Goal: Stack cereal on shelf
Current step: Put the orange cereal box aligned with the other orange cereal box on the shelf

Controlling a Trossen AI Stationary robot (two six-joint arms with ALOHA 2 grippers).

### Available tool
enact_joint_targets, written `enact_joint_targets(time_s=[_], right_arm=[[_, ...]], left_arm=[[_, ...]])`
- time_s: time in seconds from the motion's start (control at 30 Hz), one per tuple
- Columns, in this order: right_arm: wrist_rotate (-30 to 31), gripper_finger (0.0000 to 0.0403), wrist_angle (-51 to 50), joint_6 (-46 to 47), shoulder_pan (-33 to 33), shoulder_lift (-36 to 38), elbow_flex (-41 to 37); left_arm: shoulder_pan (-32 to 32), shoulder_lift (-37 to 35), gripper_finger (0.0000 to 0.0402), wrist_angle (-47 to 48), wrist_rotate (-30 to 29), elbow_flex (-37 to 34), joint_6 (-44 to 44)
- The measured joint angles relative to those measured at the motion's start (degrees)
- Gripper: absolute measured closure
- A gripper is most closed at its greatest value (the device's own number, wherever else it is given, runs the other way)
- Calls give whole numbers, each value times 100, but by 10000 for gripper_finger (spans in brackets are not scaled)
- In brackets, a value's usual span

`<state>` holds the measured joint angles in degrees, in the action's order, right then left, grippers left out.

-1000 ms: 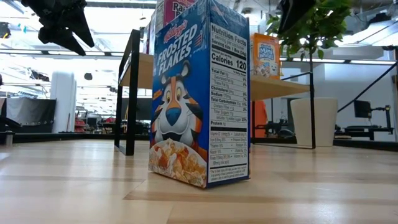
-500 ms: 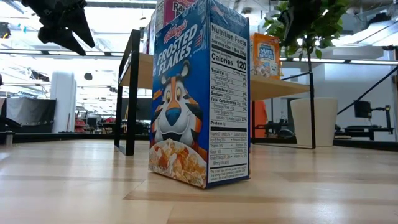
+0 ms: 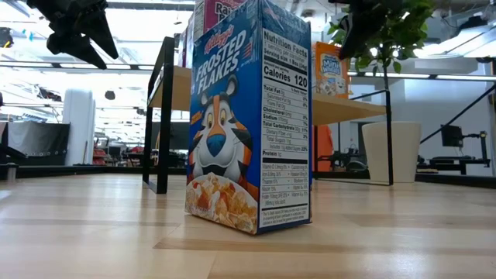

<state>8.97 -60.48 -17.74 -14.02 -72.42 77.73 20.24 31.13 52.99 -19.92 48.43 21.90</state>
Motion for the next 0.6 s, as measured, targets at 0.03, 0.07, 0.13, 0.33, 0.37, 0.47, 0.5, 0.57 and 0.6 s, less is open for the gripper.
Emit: enact_joint_targets(time_s=[0.03, 0.07, 0.13, 0.33, 0.37, 0.47, 0.5, 0.57, 0.6], right_arm=[[2, 369, 5, -43, -6, 0, 0], [2, 372, 27, -68, -4, 0, 0], [0, 379, 145, -76, -4, -40, 0], [-7, 384, 233, -68, 36, -100, 0], [-7, 381, 235, -46, 67, -115, -2], [-1, 370, 222, -29, 199, -106, -2], [-2, 367, 218, -12, 243, -105, -2], [-2, 365, 202, 41, 313, -113, -2], [-2, 365, 200, 57, 335, -111, -2]], left_arm=[[1, 1, 133, 0, 0, 0, 1], [1, 0, 133, 0, 0, 1, 1], [1, -1, 133, 2, 0, 0, 1], [0, 1, 133, 2, 0, 1, 0], [0, 1, 133, 2, 0, 2, -1], [1, 1, 133, 2, 0, 2, -1], [0, -1, 133, 3, 0, 0, -1], [1, -1, 133, 4, 0, 0, -1], [1, -1, 133, 4, 0, 2, -1]])
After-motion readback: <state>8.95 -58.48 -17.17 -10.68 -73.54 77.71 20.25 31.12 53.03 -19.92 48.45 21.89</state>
